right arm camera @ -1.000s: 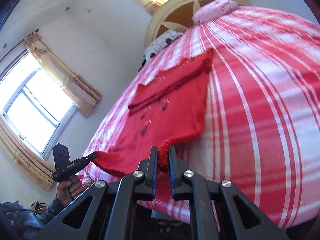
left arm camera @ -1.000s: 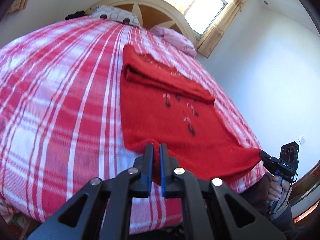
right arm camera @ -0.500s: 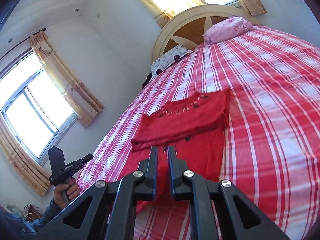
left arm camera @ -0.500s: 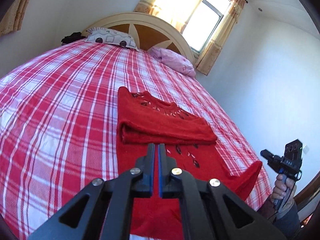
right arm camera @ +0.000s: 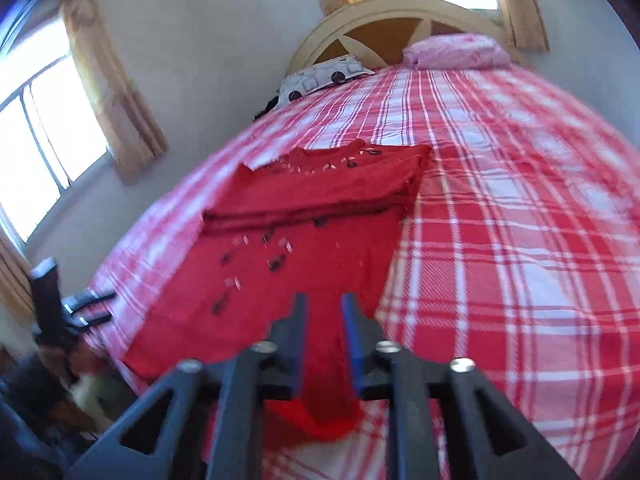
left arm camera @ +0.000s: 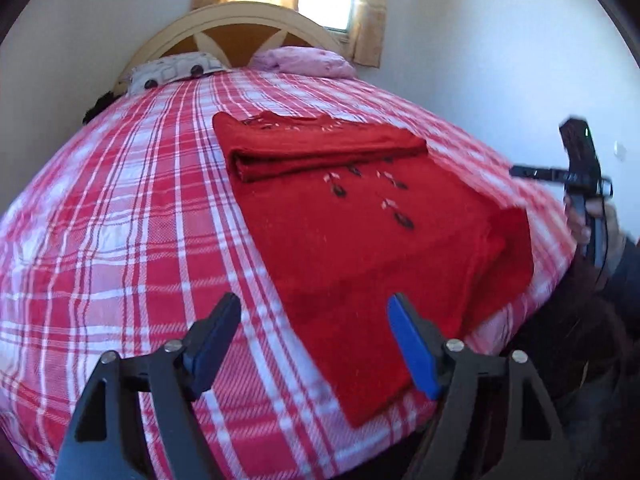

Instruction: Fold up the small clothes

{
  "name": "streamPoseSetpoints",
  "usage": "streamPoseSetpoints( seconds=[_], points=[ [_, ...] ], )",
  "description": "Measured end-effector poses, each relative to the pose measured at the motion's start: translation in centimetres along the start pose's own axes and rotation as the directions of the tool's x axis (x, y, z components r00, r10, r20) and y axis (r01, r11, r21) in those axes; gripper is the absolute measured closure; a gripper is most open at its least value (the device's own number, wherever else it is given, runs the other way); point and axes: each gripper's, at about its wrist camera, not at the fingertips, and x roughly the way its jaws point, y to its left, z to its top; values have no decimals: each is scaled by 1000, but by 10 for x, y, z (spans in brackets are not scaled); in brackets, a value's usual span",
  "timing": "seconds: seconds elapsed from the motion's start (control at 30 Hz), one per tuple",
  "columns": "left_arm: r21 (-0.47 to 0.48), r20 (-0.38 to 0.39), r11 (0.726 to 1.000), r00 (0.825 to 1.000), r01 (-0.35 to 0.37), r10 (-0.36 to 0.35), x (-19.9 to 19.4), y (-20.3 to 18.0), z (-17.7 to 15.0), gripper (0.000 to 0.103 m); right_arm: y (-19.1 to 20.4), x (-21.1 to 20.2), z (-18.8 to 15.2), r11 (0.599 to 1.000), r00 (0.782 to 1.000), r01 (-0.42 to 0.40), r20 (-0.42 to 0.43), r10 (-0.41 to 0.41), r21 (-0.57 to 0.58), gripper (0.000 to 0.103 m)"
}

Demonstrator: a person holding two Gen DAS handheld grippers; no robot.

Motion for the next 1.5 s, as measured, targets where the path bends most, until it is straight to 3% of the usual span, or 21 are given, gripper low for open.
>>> streamPoseSetpoints(
  seconds=[0.07, 0.13, 0.23, 0.3, 0.37, 0.6, 0.67, 0.7, 0.8, 0.9, 1.0, 1.07, 1.2, 1.37, 1.5],
  points=[
    [100, -42, 994, 998, -46, 50, 1, -13, -14, 15, 10, -7, -16, 997, 999, 25, -26, -27, -72, 42],
    [176, -64, 983, 996, -49, 62, -1, -24, -25, 15, 16, -14, -30, 993, 998, 42, -49, -47, -106, 42],
    [239, -113, 971, 994, 30, -3, 0, -37, -41, 8, 25, -25, -43, 989, 998, -6, -57, -2, -146, 42],
    [260, -134, 965, 991, 22, 14, 6, -40, -52, 6, 35, -26, -52, 978, 997, 3, -73, -19, -208, 42],
    [250, -137, 968, 990, -4, 40, 12, -40, -59, 7, 39, -22, -58, 971, 995, 21, -87, -43, -239, 42],
    [96, -90, 995, 996, 26, -17, 19, -31, -53, 8, 48, 6, -54, 958, 995, 58, -57, -78, -282, 42],
    [71, -83, 997, 996, 43, -37, 20, -29, -51, 14, 49, 15, -53, 957, 996, 34, -71, -57, -287, 46],
    [59, -80, 997, 995, 59, -54, 19, -27, -50, 16, 51, 17, -54, 956, 995, 31, -79, -57, -293, 61],
    [35, -74, 995, 994, 88, -85, 18, -23, -49, 25, 56, 22, -60, 943, 993, 47, -88, -81, -330, 94],
    [-20, -65, 991, 989, 129, -130, 20, -17, -46, 27, 57, 19, -68, 945, 994, 24, -95, -59, -327, 96],
    [-70, -58, 986, 986, 150, -154, 21, -12, -44, 44, 54, 6, -72, 955, 997, 38, -59, -57, -294, 98],
    [-93, -65, 980, 981, 176, -182, 23, -11, -44, 61, 48, -4, -72, 965, 998, 38, -29, -47, -260, 98],
    [-96, -75, 978, 979, 184, -191, 24, -15, -43, 88, 35, -22, -77, 983, 999, 40, 36, -34, -177, 98],
    [-211, -21, 934, 954, 289, -300, 18, -7, -35, 91, 31, -31, -78, 990, 995, 46, 89, -34, -136, 98],
    [-305, 64, 873, 923, 380, -379, 12, 6, -24, 91, 30, -40, -66, 993, 989, 47, 147, -30, -108, 99]
  ],
)
